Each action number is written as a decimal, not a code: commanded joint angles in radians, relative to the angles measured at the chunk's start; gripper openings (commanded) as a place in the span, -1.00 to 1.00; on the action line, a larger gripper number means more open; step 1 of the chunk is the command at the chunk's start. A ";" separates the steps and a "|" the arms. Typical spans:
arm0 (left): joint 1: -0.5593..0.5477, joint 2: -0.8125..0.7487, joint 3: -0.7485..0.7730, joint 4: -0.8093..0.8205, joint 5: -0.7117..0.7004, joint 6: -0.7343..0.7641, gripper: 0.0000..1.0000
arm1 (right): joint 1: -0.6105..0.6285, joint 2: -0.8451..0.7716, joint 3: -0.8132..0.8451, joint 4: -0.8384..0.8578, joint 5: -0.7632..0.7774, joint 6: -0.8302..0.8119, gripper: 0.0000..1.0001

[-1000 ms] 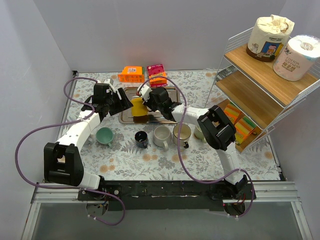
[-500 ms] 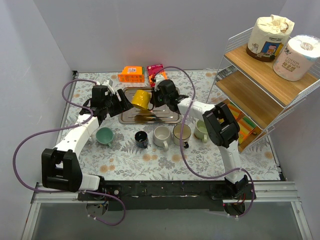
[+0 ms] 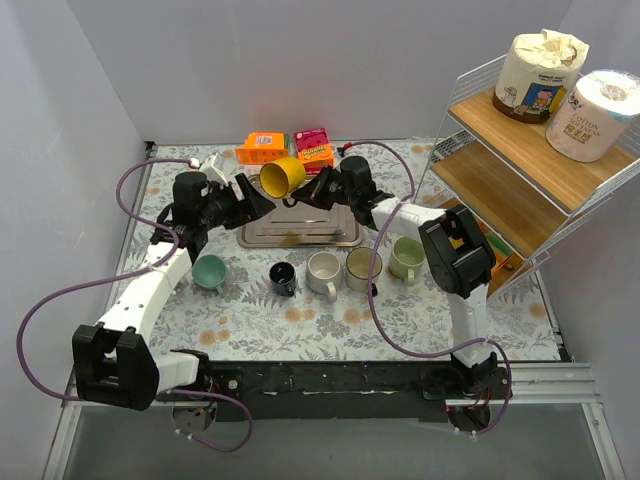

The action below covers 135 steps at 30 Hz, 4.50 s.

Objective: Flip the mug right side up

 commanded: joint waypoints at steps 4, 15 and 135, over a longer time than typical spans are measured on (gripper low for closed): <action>-0.038 -0.066 -0.033 0.162 0.089 -0.047 0.51 | 0.031 -0.174 -0.078 0.380 -0.012 0.517 -0.97; -0.095 -0.094 0.003 0.267 -0.105 -0.039 0.43 | 0.109 -0.309 -0.099 0.235 0.139 0.639 -0.97; -0.258 -0.111 -0.247 -0.395 -0.541 -0.171 -0.53 | 0.074 -0.880 -0.398 -0.415 0.325 -0.073 0.18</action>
